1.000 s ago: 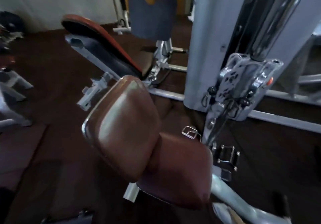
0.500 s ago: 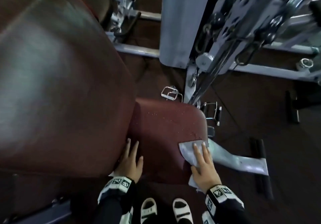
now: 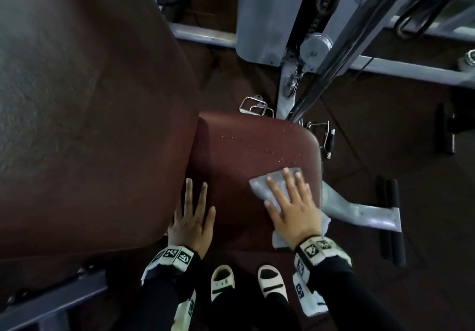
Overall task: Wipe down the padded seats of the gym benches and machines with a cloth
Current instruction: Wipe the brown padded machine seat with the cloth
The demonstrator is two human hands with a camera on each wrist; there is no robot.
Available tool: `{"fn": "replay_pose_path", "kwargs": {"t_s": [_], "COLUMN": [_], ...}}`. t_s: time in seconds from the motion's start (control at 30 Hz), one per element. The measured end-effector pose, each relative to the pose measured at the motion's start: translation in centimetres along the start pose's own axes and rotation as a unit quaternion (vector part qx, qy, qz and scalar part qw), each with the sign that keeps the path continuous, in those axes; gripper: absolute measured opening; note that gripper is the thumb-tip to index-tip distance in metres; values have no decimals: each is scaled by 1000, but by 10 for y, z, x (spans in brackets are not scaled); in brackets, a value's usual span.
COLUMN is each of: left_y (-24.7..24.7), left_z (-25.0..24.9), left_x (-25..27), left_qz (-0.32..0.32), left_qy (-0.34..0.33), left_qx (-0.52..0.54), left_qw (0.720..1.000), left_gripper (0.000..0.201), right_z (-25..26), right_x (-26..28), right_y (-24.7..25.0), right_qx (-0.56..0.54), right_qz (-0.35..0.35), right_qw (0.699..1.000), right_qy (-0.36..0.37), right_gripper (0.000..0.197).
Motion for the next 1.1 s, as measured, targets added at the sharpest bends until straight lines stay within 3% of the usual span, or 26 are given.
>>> {"fn": "replay_pose_path", "kwargs": {"t_s": [0.1, 0.2, 0.3, 0.37, 0.43, 0.6, 0.67, 0.77, 0.87, 0.97, 1.03, 1.1], "left_y": [-1, -1, 0, -1, -1, -1, 0, 1, 1, -1, -1, -1], "left_z": [1, 0, -1, -1, -2, -1, -1, -2, -2, -2, -1, -2], "left_x": [1, 1, 1, 1, 0, 0, 1, 1, 1, 2, 2, 2], "left_qz": [3, 16, 18, 18, 21, 13, 10, 11, 19, 32, 38, 37], "left_qy": [-1, -1, -4, -5, -2, 2, 3, 5, 4, 8, 10, 6], "left_qx": [-4, 2, -1, 1, 5, 7, 9, 11, 15, 18, 19, 18], "left_qw": [1000, 1000, 1000, 1000, 1000, 1000, 1000, 1000, 1000, 999, 999, 999], "left_gripper": [63, 62, 61, 60, 61, 61, 61, 62, 62, 61, 61, 61], "right_z": [27, 21, -12, -38, -64, -70, -50, -8, 26, 26, 5, -25], "right_x": [28, 65, 82, 77, 60, -1, -16, -16, 17, 63, 83, 87], "right_y": [-15, -27, -27, -18, -8, 9, 11, 3, -18, -31, -35, -32], "right_qx": [18, 46, 40, 1, -34, -37, 9, 88, 95, 101, 106, 79], "right_qz": [-1, 33, 78, 70, 52, 32, 47, 45, 54, 82, 104, 118], "right_qw": [992, 980, 984, 993, 998, 998, 998, 994, 984, 968, 968, 979], "right_qy": [122, 190, 152, 91, 22, -45, -32, 43, 144, 214, 202, 143], "right_gripper": [54, 63, 73, 64, 52, 61, 62, 58, 57, 71, 79, 84]}}
Point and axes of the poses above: each hand's wrist, its own x-axis away from the middle knuckle, its own y-axis out of the back of the hand, z = x × y, the point moved 8 cm from there along -x, towards the middle knuckle, and after that the axes turned 1 degree about -x, right-handed, at the moved point
